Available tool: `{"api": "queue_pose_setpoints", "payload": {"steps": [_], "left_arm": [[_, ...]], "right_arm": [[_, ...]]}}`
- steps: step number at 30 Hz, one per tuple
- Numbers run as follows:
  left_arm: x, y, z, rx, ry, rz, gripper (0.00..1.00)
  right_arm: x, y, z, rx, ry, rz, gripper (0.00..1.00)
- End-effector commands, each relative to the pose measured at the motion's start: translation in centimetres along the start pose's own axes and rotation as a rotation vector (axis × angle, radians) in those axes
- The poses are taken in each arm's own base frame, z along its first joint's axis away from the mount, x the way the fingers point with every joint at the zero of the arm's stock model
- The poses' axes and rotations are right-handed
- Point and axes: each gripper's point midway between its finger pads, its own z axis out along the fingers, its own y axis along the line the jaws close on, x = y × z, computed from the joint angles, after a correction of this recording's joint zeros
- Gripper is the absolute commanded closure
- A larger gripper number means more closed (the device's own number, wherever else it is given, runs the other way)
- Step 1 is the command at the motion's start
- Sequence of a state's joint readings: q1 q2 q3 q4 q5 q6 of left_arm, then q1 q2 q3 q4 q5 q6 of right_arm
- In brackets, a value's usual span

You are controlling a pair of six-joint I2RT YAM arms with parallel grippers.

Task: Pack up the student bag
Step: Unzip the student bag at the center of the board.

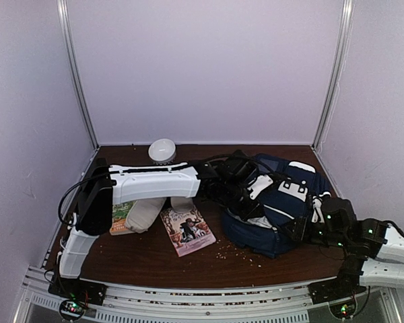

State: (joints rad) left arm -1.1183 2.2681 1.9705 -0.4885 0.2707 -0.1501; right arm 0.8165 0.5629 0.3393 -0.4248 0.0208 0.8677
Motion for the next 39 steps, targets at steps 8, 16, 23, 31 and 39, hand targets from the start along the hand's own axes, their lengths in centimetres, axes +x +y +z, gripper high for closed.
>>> {"api": "queue_pose_setpoints", "payload": {"steps": [8,16,23,31,39], "left_arm": [[-3.8,0.1,-1.8,-0.006,-0.14,-0.011,1.0],[-4.0,-0.1,-1.9,0.003,-0.147,-0.015,1.0],[-3.8,-0.1,-2.0,0.0,-0.143,-0.017,1.0],[-3.8,0.2,-1.3,-0.009,-0.137,-0.018,1.0],[-4.4,0.2,-1.3,-0.006,-0.149,-0.025,1.0]], "right_arm": [[-0.7,4.4,-1.8,-0.163,-0.013,-0.1,0.48],[1.8,2.8,1.0,-0.062,0.084,-0.087,0.54],[1.3,2.2,1.2,-0.04,0.049,-0.054,0.55],[0.4,5.8,-2.2,-0.244,0.018,-0.121,0.49],[4.6,2.9,0.5,-0.093,0.21,-0.152,0.51]]}}
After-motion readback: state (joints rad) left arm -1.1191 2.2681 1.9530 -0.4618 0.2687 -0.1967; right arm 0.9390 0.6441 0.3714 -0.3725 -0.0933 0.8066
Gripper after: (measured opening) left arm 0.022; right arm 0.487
